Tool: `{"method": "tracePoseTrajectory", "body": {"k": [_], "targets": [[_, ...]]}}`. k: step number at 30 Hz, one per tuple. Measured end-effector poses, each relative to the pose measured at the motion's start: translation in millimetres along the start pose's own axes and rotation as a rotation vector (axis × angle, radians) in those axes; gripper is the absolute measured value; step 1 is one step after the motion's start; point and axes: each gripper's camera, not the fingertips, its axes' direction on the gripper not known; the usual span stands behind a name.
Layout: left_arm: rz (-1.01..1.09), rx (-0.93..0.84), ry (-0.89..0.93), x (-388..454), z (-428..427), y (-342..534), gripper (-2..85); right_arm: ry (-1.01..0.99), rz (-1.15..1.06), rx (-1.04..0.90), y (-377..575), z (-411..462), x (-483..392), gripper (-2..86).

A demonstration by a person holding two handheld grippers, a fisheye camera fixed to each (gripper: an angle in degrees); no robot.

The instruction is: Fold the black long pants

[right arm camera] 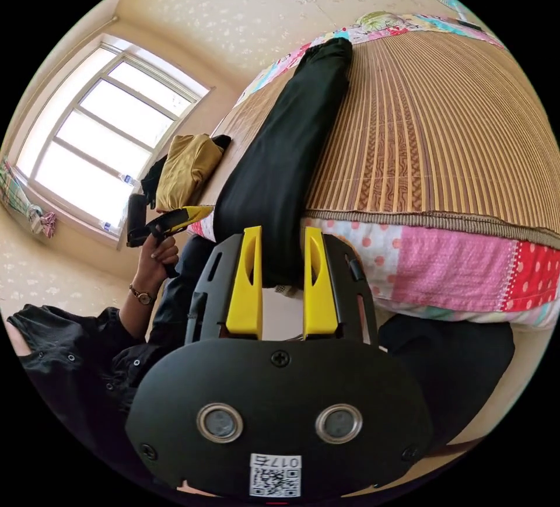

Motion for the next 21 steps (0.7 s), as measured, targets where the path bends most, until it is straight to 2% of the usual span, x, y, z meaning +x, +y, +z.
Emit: {"method": "tracePoseTrajectory", "body": {"k": [3, 5, 9, 10, 13, 15, 17, 21], "targets": [[0.000, -0.028, -0.031, 12.1, 13.1, 7.3, 4.9, 0.002, 0.003, -0.048, -3.2, -0.9, -2.4, 7.4], [-0.004, -0.054, -0.044, 19.3, 16.3, 19.3, 4.3, 0.016, 0.013, -0.110, 0.3, -1.0, -5.1, 6.0], [0.010, -0.181, -0.270, 51.7, 35.5, 61.0, 2.9, 0.098, -0.053, -0.261, 28.3, 9.0, -24.3, 7.0], [0.016, -0.187, -0.276, 54.1, 37.4, 67.1, 2.2, 0.092, -0.054, -0.270, 32.3, 9.7, -25.5, 7.6], [-0.015, -0.074, -0.155, 48.3, 18.2, 83.5, 2.4, 0.023, -0.032, -0.215, 43.9, -3.6, -23.1, 9.3], [-0.027, 0.052, -0.019, 32.2, -8.3, 75.7, 6.2, -0.027, 0.004, -0.058, 44.6, -30.7, -11.2, 9.7], [-0.016, 0.100, 0.041, 20.6, -19.7, 61.3, 9.0, -0.074, 0.033, 0.027, 40.1, -46.2, 2.9, 10.2], [-0.012, 0.056, 0.072, -7.2, -4.7, 23.1, 13.4, -0.216, 0.075, 0.094, 24.5, -53.9, 36.3, 11.4]]}}
